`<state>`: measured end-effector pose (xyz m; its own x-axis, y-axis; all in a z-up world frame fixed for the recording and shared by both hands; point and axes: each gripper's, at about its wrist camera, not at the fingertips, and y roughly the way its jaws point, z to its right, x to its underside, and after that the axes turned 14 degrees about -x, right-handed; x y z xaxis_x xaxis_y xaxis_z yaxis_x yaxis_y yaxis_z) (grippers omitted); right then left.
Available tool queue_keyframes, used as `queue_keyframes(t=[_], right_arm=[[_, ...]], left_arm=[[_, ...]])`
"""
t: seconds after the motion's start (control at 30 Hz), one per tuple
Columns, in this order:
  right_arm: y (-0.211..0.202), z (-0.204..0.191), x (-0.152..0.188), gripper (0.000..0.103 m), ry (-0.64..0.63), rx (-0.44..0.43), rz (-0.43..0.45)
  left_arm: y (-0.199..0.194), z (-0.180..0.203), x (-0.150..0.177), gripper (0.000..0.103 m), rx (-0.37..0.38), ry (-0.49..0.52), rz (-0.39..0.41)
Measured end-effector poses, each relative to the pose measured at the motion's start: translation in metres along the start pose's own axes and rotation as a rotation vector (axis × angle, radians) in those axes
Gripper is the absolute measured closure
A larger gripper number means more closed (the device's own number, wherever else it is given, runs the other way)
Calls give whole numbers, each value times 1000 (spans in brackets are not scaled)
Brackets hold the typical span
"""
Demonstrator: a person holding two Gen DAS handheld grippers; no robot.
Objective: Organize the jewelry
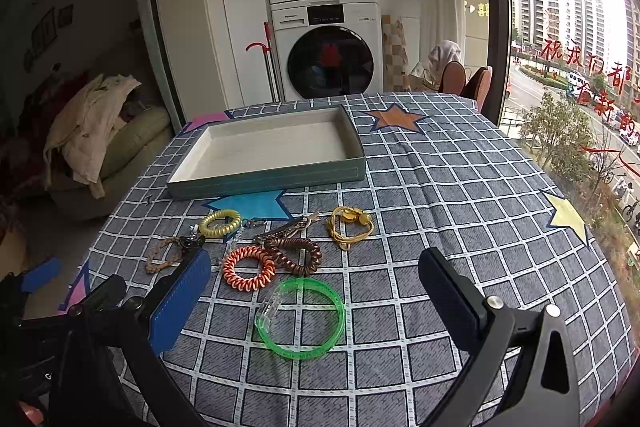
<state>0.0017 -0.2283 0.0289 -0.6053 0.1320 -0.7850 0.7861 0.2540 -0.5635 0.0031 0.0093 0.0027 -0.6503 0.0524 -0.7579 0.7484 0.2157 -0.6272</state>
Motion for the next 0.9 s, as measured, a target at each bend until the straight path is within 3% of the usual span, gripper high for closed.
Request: queue_keyframes(t=[0.57,0.9], right_arm=[[4,1,4,0,5,2,-6],[18,27,15,0,50,50,-117]], left_arm=[[3,1,1,0,0,1,-8],[55,-22,-5,0,36,26,-119]])
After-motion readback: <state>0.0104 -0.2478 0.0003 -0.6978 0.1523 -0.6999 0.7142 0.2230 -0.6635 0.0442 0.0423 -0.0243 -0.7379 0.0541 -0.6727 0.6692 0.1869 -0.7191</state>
